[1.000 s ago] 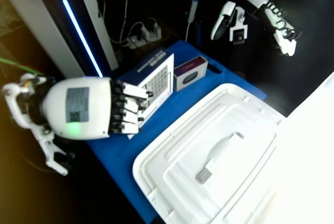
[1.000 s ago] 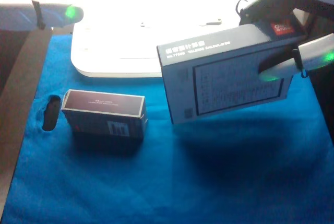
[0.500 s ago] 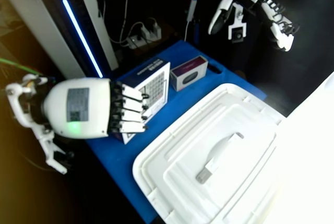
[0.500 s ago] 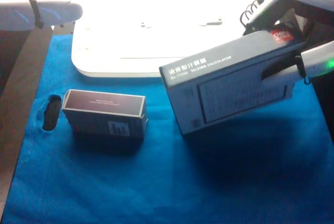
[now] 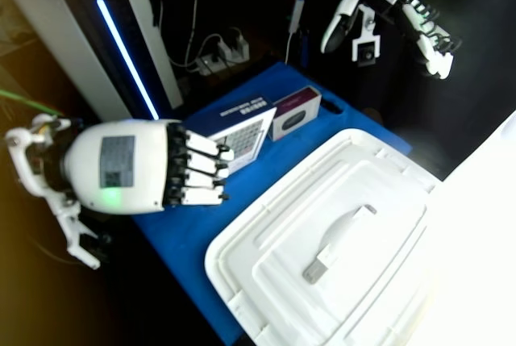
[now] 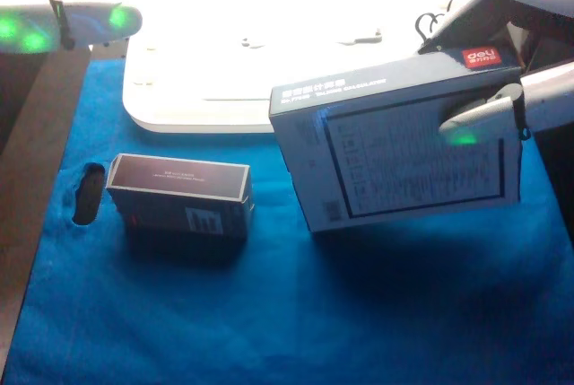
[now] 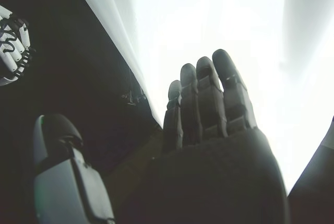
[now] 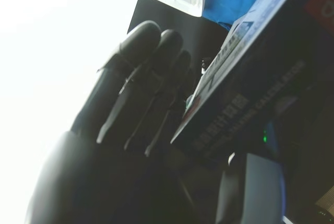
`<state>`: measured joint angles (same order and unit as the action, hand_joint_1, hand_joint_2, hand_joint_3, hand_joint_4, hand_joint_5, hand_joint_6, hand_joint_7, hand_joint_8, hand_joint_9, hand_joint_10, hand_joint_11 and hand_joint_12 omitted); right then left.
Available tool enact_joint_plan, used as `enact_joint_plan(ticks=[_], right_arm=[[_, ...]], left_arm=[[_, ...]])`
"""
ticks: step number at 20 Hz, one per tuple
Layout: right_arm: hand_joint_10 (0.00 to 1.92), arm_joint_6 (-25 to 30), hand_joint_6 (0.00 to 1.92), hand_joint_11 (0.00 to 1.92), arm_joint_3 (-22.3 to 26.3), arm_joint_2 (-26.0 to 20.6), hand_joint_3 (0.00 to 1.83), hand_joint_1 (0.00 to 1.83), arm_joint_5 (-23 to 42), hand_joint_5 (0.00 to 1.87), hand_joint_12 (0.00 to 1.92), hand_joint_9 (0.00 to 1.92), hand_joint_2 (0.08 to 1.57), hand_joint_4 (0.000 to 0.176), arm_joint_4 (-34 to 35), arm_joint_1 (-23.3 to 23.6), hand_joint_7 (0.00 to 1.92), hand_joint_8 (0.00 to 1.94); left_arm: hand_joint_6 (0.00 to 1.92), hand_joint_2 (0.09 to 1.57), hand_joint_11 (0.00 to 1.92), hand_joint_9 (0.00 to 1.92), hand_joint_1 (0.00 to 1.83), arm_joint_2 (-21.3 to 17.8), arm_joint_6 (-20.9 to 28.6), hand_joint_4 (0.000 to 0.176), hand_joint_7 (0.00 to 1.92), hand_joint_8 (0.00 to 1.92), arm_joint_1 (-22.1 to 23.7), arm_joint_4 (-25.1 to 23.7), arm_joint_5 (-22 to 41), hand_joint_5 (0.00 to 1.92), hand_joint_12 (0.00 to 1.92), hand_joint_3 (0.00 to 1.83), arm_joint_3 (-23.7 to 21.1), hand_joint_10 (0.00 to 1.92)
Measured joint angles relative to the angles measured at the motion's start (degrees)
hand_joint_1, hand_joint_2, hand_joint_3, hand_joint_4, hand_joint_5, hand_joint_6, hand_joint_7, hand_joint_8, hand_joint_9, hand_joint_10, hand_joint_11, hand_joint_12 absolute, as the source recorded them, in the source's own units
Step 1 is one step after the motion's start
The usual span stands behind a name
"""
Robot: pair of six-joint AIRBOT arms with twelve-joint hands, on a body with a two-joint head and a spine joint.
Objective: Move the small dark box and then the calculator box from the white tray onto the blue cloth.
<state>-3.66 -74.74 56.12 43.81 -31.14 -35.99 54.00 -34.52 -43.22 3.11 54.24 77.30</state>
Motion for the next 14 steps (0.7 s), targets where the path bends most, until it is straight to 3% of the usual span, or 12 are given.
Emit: enact_joint_plan(ticks=[2, 4, 5, 6, 7, 8, 10, 11, 12, 14], right_arm=[[0.00, 0.00, 0.00, 0.45, 0.02, -0.04, 0.00, 0.44, -0.02, 1.03, 1.32, 1.01, 1.05, 0.000, -0.07, -0.02, 1.04, 0.00], [0.00, 0.00, 0.00, 0.37, 0.20, -0.33, 0.00, 0.44, -0.02, 0.96, 1.37, 0.95, 1.07, 0.000, 0.00, -0.04, 0.98, 0.00], [0.00, 0.00, 0.00, 0.22, 0.50, -0.57, 0.00, 0.43, -0.04, 0.72, 1.32, 0.72, 0.99, 0.000, 0.02, -0.04, 0.75, 0.00], [0.00, -0.31, 0.00, 0.14, 1.01, -1.01, 0.00, 0.45, -0.09, 0.54, 1.34, 0.62, 0.90, 0.000, 0.00, -0.04, 0.62, 0.00], [0.00, -0.94, 0.00, 0.13, 1.57, -1.44, 0.00, 0.49, -0.13, 0.32, 1.27, 0.54, 0.80, 0.000, 0.02, -0.04, 0.50, 0.00], [0.00, -1.16, 0.00, 0.19, 2.03, -1.73, 0.00, 0.53, -0.02, 0.22, 1.14, 0.53, 0.74, 0.000, 0.04, -0.04, 0.46, 0.00], [0.01, -1.95, 0.00, 0.30, 2.19, -1.90, 0.00, 0.64, 1.70, 0.16, 0.69, 0.46, 0.71, 0.000, 0.00, -0.07, 0.36, 0.00], [0.00, -1.99, 0.00, 0.30, 2.58, -2.19, 0.00, 0.66, 2.32, 0.13, 0.58, 0.42, 0.67, 0.000, 0.09, -0.07, 0.26, 0.00], [0.00, -2.01, 0.00, 0.28, 2.60, -2.23, 0.00, 0.66, 3.30, 0.11, 0.55, 0.40, 0.65, 0.000, 0.02, -0.07, 0.19, 0.00], [0.00, -2.16, 0.00, 0.22, 2.58, -2.23, 0.00, 0.64, 3.43, 0.07, 0.59, 0.38, 0.62, 0.000, 0.02, -0.07, 0.21, 0.00]], left_arm=[[0.00, 0.83, 0.00, 0.27, 0.53, 0.00, 0.00, 0.031, 0.32, 0.01, 0.00, -0.02, 0.00, 0.18, 0.74, 0.00, 0.02, 0.01], [0.00, 0.84, 0.00, 0.27, 0.53, 0.00, -0.02, 0.026, 0.32, 0.00, 0.00, -0.02, 0.00, 0.19, 0.75, 0.00, 0.00, 0.00], [0.00, 0.85, 0.00, 0.27, 0.54, 0.00, -0.02, 0.023, 0.31, 0.00, 0.00, -0.02, 0.00, 0.18, 0.75, 0.00, 0.00, 0.00], [0.00, 0.84, 0.00, 0.27, 0.54, 0.00, -0.07, 0.024, 0.31, 0.00, 0.00, 0.02, 0.00, 0.18, 0.75, 0.00, 0.00, 0.00], [0.00, 0.84, 0.00, 0.27, 0.54, 0.00, -0.07, 0.029, 0.31, 0.00, -0.11, 0.13, 0.00, 0.18, 0.73, 0.00, 0.00, 0.00], [0.00, 0.84, 0.00, 0.27, 0.54, 0.00, -0.11, 0.036, 0.31, 0.00, -0.15, 0.13, 0.00, 0.18, 0.73, 0.00, 0.00, 0.00], [0.00, 0.84, 0.00, 0.27, 0.54, 0.00, -0.22, 0.039, 0.32, 0.00, -0.22, 0.13, 0.02, 0.18, 0.73, 0.00, 0.00, 0.00], [0.00, 0.85, 0.00, 0.26, 0.53, 0.00, -0.22, 0.042, 0.31, 0.00, -0.22, 0.13, 0.02, 0.18, 0.73, 0.00, 0.00, 0.00], [0.00, 0.84, 0.00, 0.27, 0.54, 0.00, -0.22, 0.035, 0.32, 0.00, -0.22, 0.24, 0.02, 0.18, 0.73, 0.00, 0.02, 0.00], [0.00, 0.83, 0.00, 0.28, 0.54, 0.00, -0.22, 0.046, 0.33, 0.00, -0.22, 0.26, 0.04, 0.19, 0.75, 0.00, 0.00, 0.01]])
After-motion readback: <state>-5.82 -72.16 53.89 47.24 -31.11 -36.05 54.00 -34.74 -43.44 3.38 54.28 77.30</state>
